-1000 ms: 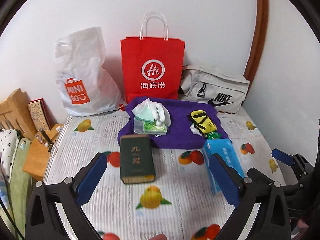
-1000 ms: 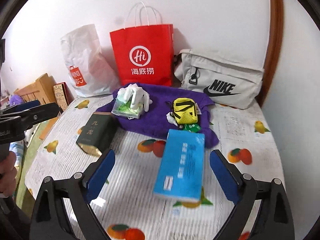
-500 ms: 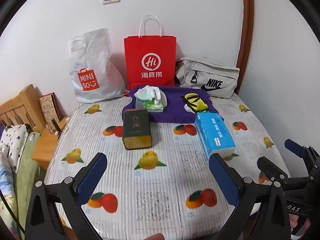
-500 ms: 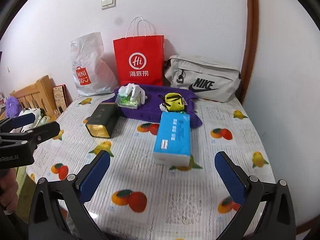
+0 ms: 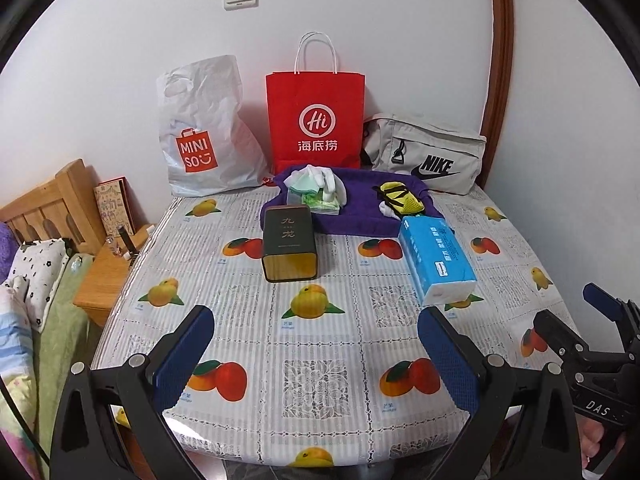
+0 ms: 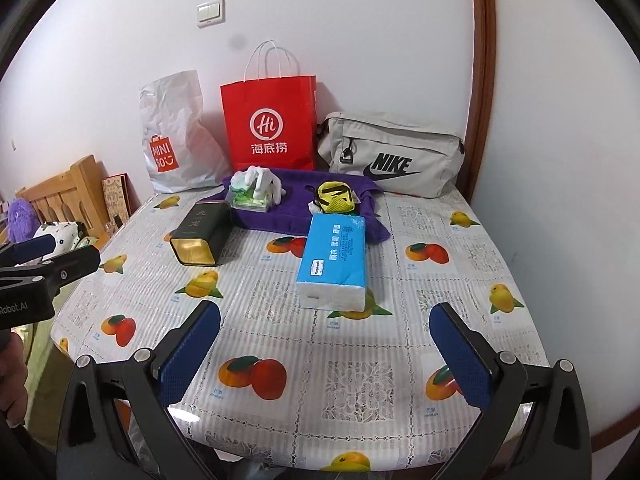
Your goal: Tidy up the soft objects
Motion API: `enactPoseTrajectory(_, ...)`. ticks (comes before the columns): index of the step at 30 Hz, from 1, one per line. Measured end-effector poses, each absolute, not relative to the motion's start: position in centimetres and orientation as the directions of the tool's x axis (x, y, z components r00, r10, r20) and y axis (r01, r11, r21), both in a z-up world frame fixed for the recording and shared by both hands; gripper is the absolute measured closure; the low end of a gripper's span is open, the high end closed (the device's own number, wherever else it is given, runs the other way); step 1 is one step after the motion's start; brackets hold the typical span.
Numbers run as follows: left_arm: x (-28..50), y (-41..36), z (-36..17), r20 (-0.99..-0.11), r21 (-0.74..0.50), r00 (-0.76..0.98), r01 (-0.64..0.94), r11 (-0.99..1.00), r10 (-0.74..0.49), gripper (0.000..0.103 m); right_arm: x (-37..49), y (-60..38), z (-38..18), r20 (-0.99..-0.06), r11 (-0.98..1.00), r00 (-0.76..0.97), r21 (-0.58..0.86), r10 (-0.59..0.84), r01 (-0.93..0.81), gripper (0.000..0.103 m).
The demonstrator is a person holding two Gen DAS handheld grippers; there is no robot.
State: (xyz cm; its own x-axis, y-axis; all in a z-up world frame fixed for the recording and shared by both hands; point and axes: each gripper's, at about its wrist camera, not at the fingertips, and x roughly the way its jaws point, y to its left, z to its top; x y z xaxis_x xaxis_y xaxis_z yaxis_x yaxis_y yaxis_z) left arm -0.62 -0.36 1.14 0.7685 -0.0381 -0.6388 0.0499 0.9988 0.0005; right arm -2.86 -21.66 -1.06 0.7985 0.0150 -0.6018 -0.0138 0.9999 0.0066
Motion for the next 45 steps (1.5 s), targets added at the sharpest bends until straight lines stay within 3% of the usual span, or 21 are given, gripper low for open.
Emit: enactPoseTrajectory(45,-1.1,-0.1,0.6,-0.648,0.0,0.761,0.043,0.999,-0.033,0.0,-4.0,-22.0,-1.3,-0.601,1.0,0.799,0.022,0.019,-0.007,0.0)
